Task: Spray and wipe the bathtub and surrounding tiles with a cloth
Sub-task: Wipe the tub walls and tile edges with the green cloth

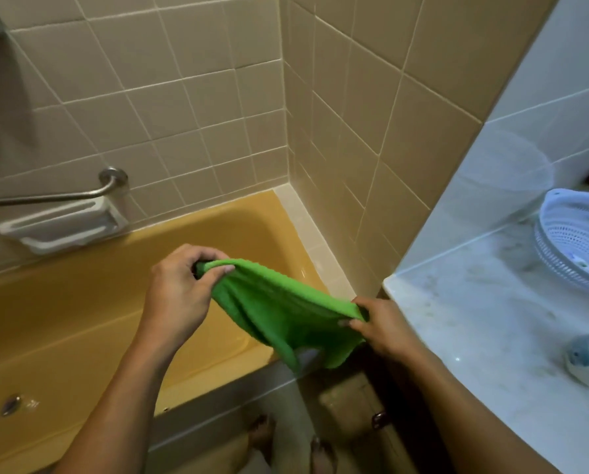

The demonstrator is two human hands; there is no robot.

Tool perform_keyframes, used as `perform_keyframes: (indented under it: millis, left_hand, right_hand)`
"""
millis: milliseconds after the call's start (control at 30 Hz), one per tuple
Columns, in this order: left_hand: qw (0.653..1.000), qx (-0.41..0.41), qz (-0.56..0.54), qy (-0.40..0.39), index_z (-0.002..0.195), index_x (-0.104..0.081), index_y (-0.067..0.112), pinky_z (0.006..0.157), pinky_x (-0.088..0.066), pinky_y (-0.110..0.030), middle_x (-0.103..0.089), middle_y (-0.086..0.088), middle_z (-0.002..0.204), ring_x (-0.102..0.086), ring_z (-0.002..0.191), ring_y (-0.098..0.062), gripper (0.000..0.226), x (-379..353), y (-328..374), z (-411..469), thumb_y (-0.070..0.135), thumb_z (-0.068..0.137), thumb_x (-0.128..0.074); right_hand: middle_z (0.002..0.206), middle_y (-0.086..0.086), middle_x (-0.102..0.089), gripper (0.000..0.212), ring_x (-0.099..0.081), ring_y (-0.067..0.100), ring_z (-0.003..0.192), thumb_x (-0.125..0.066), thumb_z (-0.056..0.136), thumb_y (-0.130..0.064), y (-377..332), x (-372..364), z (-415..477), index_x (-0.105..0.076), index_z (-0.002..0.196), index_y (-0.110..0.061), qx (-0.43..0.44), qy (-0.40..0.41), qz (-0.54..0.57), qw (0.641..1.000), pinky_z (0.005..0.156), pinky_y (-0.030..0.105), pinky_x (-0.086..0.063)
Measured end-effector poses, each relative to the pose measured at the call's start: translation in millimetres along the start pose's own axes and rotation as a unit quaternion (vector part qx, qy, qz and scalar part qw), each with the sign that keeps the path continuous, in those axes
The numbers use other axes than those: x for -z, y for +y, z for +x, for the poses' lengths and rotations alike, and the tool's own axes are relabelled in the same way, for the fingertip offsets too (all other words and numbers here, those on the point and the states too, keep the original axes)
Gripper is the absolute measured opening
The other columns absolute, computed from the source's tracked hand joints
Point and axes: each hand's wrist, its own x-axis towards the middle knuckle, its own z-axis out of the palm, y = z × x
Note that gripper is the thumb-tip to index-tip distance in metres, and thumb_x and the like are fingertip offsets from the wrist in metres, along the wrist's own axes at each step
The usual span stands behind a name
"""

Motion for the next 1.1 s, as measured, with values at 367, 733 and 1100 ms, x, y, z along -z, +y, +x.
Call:
perform_keyframes:
  millis: [367, 733, 1100]
  left_hand:
    - [0.99, 0.122, 0.005, 0.074, 0.082, -0.069, 0.028, 0.069, -0.052, -0.037, -0.07, 0.002, 0.083, -0.065, 0.08, -0.022, 0.013, 39, -37, -9, 0.023, 0.088, -0.079]
    - [0.976, 0.179, -0.051, 0.111, 0.082, -0.07, 0.03, 0.066, -0.047, -0.025, -0.07, 0.006, 0.085, -0.062, 0.074, -0.01, 0.016, 82, -77, -12, 0.019, 0.093, -0.073]
    - [0.948, 0.302, -0.085, 0.047, 0.085, -0.076, 0.016, 0.08, -0.059, -0.048, -0.074, -0.008, 0.084, -0.072, 0.086, -0.033, 0.005, 78, -117, -16, 0.017, 0.087, -0.08]
  right_hand:
    - [0.095, -0.001, -0.073, 0.022, -0.064, 0.026, 0.099, -0.064, 0.096, -0.044, -10, 38, 4, -0.071, 0.11, -0.028, 0.042, 0.055, -0.174, 0.982, 0.09, 0.035, -0.035]
    - [0.073, -0.014, -0.059, 0.022, -0.058, 0.012, 0.072, -0.067, 0.097, -0.025, -27, 12, 5, -0.055, 0.08, -0.034, 0.036, -0.008, -0.02, 0.999, 0.06, 0.013, -0.037]
    - [0.048, -0.009, -0.053, 0.036, -0.047, 0.007, 0.047, -0.073, 0.092, -0.024, -71, 23, 8, -0.062, 0.059, -0.018, -0.099, -0.112, 0.126, 0.981, 0.053, 0.025, -0.039]
